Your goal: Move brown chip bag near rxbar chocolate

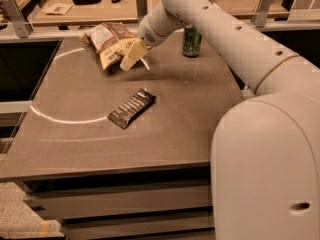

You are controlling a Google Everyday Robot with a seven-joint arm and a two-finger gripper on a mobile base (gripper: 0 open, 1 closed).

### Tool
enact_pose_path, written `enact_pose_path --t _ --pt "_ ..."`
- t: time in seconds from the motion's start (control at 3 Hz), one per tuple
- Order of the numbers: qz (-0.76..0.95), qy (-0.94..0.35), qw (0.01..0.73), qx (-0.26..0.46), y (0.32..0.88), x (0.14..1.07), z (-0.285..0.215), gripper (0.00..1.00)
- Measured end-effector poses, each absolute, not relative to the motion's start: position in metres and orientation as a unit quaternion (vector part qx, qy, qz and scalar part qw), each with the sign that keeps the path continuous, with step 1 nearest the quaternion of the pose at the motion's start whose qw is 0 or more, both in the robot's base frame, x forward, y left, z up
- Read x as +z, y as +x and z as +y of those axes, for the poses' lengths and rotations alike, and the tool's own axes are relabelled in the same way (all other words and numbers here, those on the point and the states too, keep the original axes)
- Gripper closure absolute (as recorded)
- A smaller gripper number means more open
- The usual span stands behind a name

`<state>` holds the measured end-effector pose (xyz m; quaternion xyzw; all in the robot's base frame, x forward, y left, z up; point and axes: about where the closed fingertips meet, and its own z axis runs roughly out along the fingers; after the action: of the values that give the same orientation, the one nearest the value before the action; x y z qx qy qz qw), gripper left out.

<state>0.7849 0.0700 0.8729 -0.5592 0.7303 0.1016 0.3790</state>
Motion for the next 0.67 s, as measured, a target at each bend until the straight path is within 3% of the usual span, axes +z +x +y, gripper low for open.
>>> enact_pose_path --t 0.67 --pt "0.739 -0.554 0.367 0.115 0.7910 0.8663 0.0581 0.41"
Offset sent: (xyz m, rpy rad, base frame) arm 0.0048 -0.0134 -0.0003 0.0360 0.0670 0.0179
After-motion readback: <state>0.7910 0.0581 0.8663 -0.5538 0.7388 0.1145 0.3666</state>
